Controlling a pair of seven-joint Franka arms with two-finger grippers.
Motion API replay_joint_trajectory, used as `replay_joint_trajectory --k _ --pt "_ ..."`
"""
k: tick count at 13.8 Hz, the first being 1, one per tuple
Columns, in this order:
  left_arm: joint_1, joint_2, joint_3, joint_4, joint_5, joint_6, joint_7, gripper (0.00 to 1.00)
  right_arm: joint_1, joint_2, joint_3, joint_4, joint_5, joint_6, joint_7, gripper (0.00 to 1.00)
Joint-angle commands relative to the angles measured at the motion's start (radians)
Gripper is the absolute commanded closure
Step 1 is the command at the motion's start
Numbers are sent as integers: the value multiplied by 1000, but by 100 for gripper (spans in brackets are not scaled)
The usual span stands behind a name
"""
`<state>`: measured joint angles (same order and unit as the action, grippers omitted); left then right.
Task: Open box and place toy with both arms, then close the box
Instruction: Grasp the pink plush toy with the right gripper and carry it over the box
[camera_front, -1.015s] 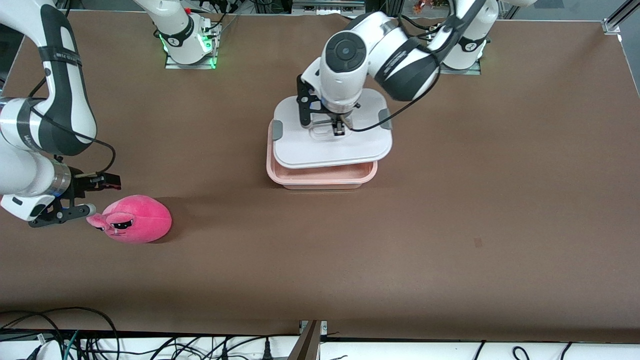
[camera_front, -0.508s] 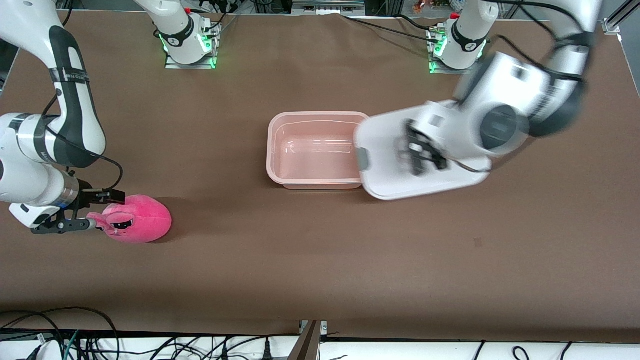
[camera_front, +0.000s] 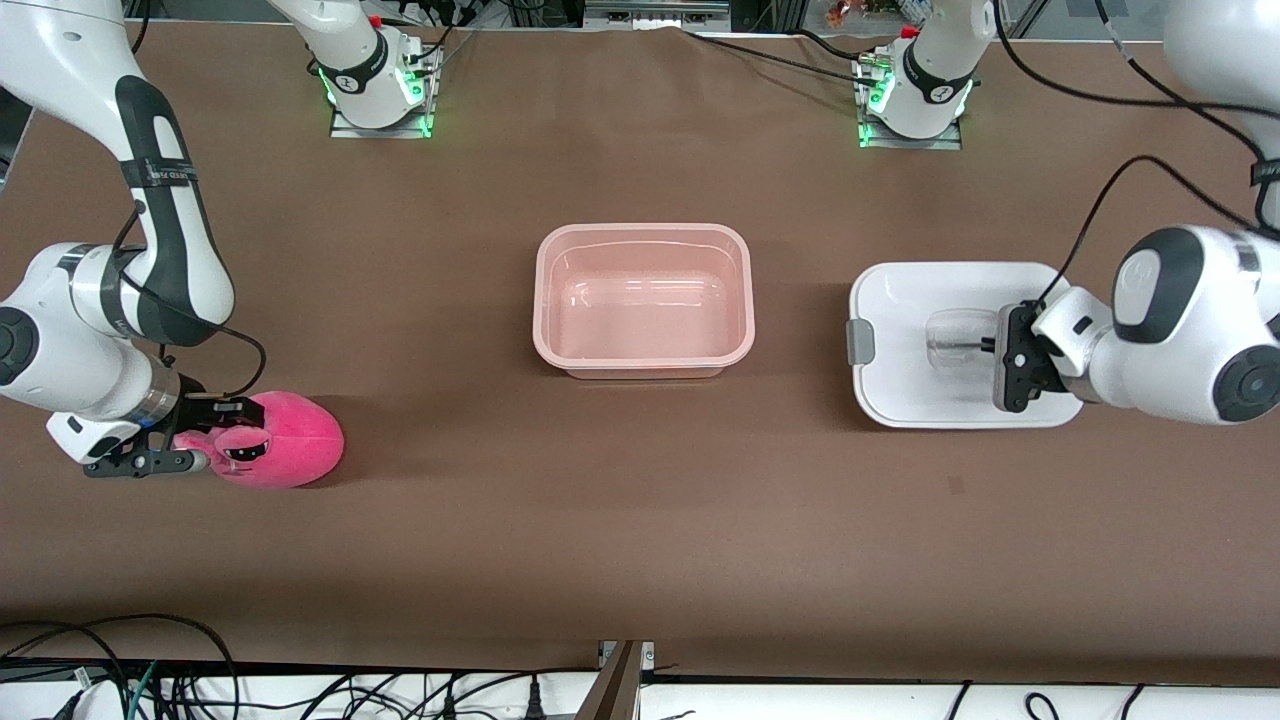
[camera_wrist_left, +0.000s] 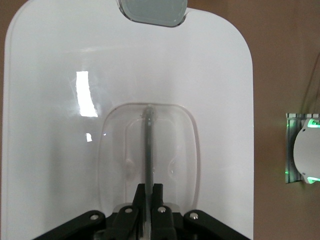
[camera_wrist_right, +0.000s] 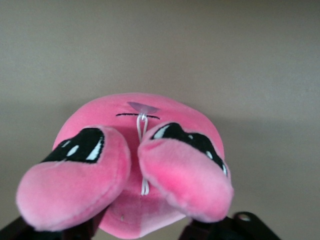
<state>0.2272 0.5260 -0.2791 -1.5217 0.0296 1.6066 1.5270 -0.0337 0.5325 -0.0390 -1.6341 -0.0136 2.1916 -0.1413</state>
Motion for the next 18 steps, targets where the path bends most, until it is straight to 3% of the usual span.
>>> replay_joint_trajectory --k 1,7,11,15,18 --pt "18 40 -12 0 94 71 96 100 0 -6 5 -20 12 27 9 100" --pt "29 84 -12 -3 151 121 93 100 0 -17 13 -9 12 11 3 100" --pt "18 88 -12 8 139 122 55 100 1 -74 48 37 37 -143 9 100" --pt "24 72 -22 12 147 115 30 100 6 -161 146 60 40 -314 83 100" --pt "23 45 -23 11 148 101 27 100 9 -180 253 159 12 -559 60 100"
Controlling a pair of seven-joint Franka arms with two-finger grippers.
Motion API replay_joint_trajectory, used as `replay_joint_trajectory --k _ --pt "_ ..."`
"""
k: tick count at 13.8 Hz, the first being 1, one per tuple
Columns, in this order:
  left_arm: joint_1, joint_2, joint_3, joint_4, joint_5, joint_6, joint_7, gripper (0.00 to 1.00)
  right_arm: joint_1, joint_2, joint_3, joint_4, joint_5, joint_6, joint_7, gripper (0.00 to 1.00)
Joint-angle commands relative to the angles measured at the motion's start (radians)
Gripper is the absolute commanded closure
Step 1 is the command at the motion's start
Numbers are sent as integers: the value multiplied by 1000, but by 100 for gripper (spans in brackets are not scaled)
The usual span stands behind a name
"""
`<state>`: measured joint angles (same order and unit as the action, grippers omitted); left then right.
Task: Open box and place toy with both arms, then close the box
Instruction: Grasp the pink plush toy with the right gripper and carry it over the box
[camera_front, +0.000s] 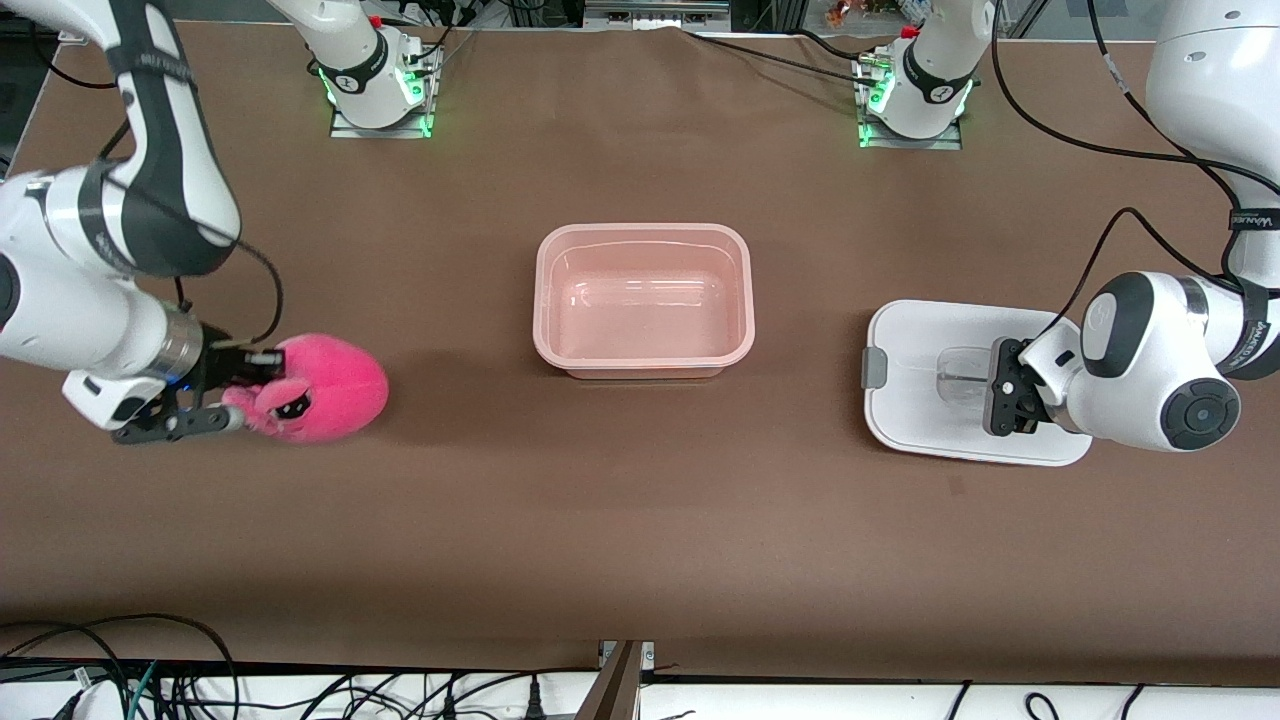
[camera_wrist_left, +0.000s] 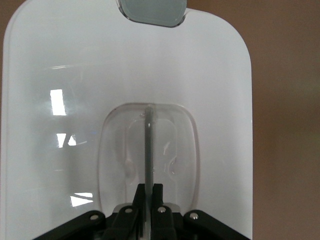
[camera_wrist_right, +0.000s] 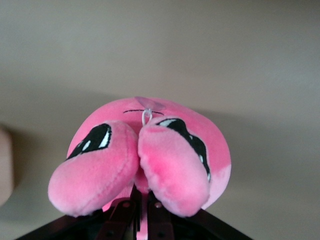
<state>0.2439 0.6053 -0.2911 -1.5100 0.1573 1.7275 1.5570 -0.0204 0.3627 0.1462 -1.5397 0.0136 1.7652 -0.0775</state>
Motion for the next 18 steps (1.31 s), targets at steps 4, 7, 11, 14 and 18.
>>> replay_joint_trajectory --k 4,7,11,14,18 --pt "3 -42 -11 1 16 -65 -57 100 5 -10 215 136 -47 -239 -36 100" --pt "-9 -39 -10 2 22 -63 -61 100 101 -7 274 136 -156 -239 -60 100" --pt "-6 -39 -10 7 22 -63 -61 100 267 2 273 136 -211 -225 -85 100" --pt "-8 -39 -10 10 22 -63 -61 100 325 21 271 136 -236 -205 -82 100" --pt "-5 -39 -10 10 22 -63 -60 100 364 47 271 136 -287 -213 -93 100"
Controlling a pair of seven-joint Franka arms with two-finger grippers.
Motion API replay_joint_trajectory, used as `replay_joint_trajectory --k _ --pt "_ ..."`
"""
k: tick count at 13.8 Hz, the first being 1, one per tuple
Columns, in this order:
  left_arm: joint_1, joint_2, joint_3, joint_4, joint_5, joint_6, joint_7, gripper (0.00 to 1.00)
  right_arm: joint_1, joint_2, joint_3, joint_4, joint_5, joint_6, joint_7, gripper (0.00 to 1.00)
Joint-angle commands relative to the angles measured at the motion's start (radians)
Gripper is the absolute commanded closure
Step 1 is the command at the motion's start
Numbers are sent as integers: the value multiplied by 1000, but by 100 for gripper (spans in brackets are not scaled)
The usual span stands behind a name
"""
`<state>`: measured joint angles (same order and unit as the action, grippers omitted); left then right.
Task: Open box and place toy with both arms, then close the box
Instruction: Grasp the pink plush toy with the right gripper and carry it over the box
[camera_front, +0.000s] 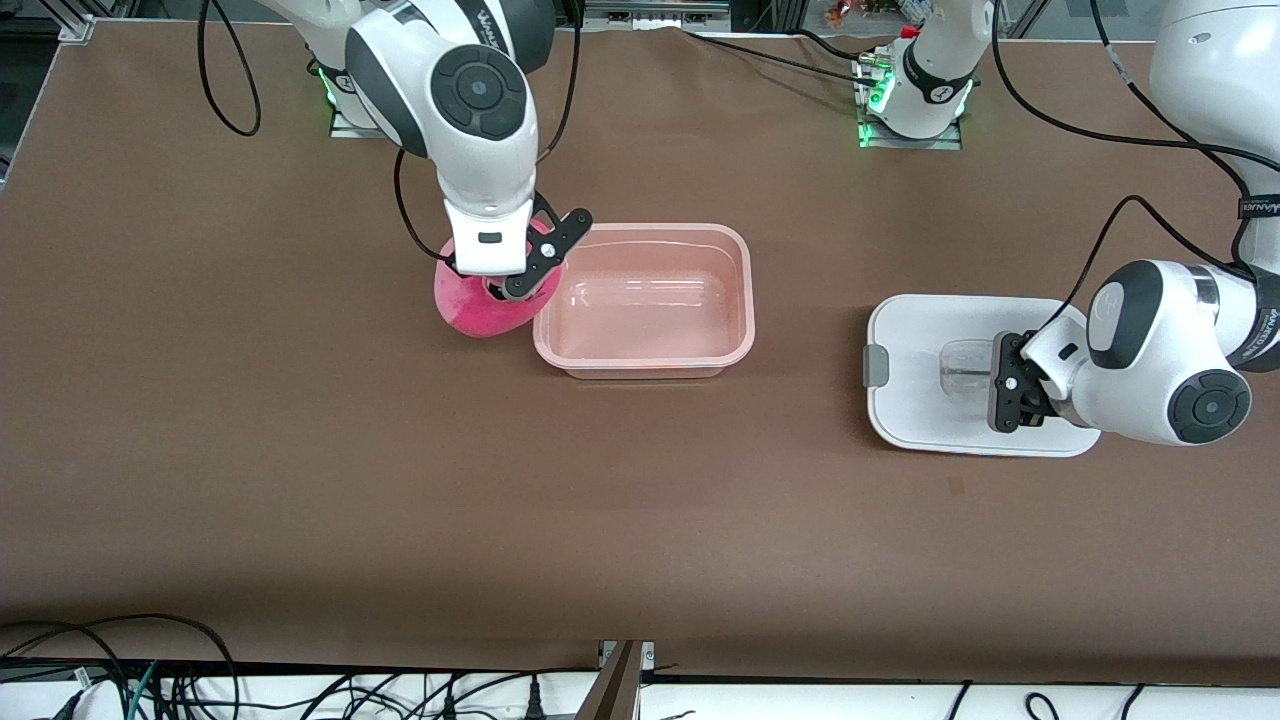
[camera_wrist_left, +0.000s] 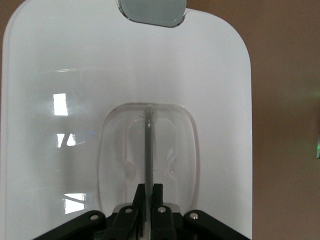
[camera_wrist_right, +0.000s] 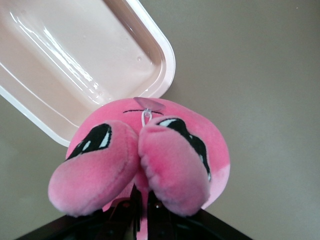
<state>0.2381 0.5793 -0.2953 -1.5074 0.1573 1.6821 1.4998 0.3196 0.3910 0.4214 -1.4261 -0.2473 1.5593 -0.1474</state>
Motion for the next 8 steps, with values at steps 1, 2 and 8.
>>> replay_joint_trajectory --k 1,2,8 --pt "1 -13 -5 7 22 -18 -3 100 44 31 -4 22 -45 -1 -18 100" --pt "1 -13 -5 7 22 -18 -4 100 65 43 -6 24 -55 4 -11 100" --pt "-2 -15 -2 9 24 -18 -4 100 170 86 -9 33 -85 74 139 81"
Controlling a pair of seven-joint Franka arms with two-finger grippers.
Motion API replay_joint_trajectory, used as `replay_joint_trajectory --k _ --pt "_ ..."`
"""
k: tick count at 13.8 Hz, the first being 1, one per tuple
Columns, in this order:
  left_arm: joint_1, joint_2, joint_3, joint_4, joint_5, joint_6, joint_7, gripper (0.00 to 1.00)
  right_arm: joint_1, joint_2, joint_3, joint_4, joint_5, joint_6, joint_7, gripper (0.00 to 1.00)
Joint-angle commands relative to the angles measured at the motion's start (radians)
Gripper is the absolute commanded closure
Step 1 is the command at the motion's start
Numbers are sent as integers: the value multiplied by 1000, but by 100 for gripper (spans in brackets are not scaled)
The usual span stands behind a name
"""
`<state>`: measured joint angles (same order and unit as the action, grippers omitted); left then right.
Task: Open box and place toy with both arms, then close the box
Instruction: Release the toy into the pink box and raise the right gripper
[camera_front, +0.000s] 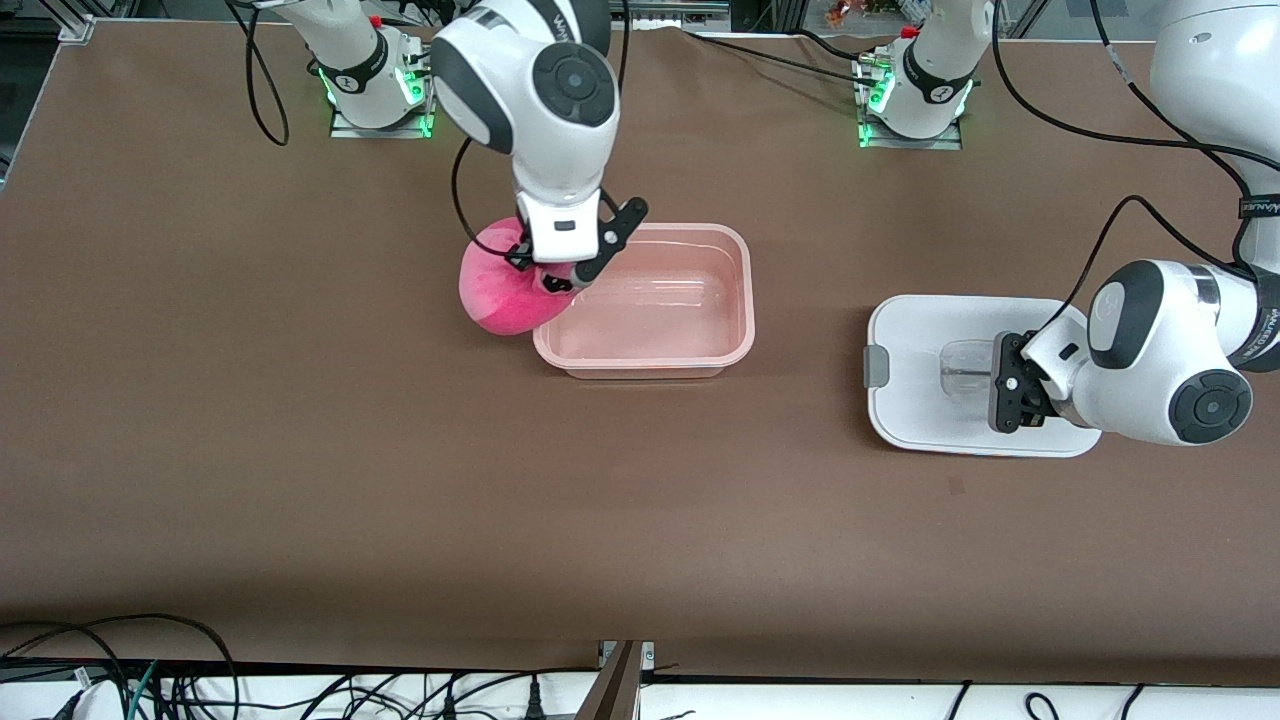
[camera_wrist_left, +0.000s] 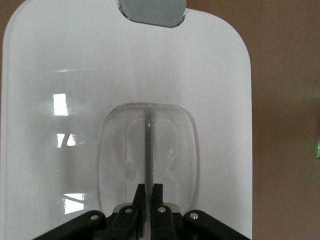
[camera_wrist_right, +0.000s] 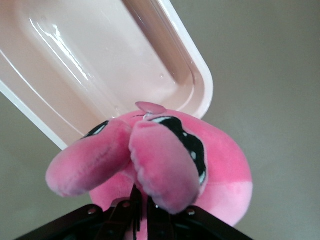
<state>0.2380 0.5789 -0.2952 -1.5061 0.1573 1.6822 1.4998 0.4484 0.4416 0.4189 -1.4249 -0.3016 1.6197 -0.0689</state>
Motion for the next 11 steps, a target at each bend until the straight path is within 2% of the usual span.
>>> replay_joint_trajectory --k 1,4,7,11 --pt "-2 -14 -2 7 24 -18 -7 100 56 48 -6 47 -31 15 89 1" --pt "-2 -14 -2 7 24 -18 -7 100 111 43 -6 125 -30 -20 190 0" --pt "-2 -14 -4 7 24 -19 -7 100 128 43 0 291 -19 -151 201 0" --pt "-3 -16 -8 9 21 -19 -15 100 92 39 -15 322 -17 -190 199 0"
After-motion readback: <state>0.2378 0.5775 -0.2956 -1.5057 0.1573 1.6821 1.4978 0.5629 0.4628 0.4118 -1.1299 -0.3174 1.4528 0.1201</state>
